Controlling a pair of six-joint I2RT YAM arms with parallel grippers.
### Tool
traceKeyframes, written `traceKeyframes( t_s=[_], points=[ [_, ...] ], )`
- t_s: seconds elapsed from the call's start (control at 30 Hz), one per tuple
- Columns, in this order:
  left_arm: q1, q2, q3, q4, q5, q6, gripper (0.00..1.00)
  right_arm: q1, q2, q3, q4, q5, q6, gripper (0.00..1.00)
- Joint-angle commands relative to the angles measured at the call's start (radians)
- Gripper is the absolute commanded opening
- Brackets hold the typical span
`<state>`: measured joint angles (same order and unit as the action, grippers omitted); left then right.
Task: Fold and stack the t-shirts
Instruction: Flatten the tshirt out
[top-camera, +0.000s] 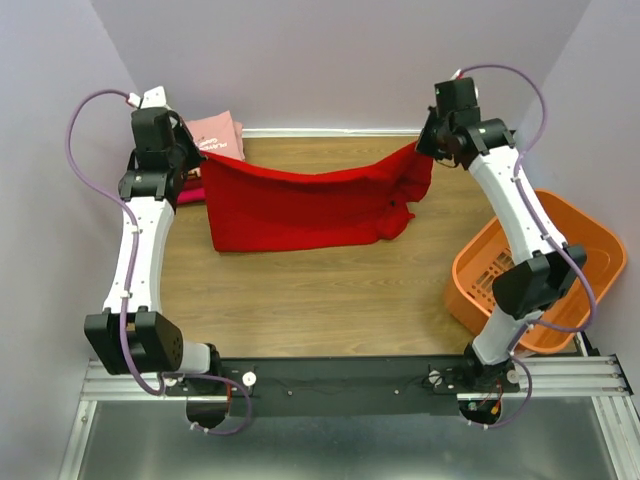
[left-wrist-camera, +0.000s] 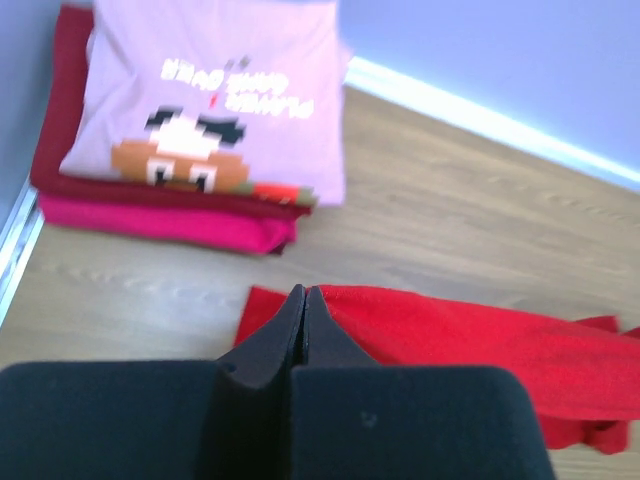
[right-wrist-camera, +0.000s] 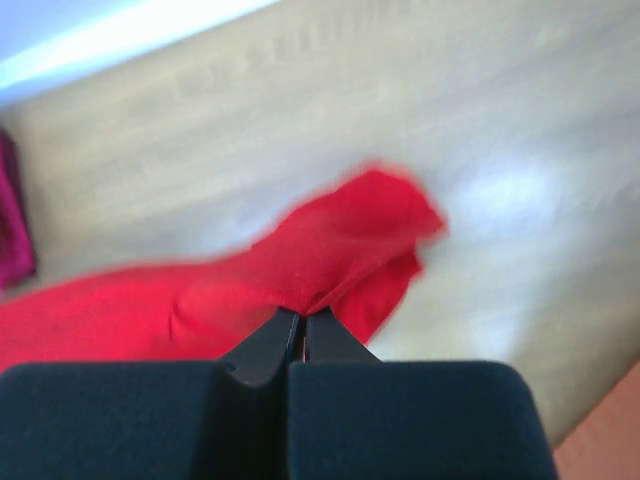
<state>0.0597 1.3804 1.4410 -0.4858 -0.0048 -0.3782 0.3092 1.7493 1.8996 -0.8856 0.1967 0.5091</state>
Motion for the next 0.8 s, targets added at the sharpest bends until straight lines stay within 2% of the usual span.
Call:
traceKeyframes(
  t_s=[0.0,0.27,0.57,0.77],
  points=[
    [0.006,-0.030,0.117,0.030,0.046,-0.021,0.00,-0.018,0.027,0.186,-0.019,0.110,-0.056,0.00],
    [0.008,-0.049,0.337,0.095,0.058,-0.057,0.00,-0.022,0.035,0.518,0.014,0.262,-0.139,0.01],
    [0.009,-0.222,0.348,0.219,0.012,-0.076,0.00,-0.024,-0.180,0.446,0.240,0.307,-0.227,0.01],
    [0.009,-0.358,0.325,0.257,-0.061,-0.062,0.00,-0.022,-0.278,0.438,0.278,0.265,-0.238,0.01]
  ],
)
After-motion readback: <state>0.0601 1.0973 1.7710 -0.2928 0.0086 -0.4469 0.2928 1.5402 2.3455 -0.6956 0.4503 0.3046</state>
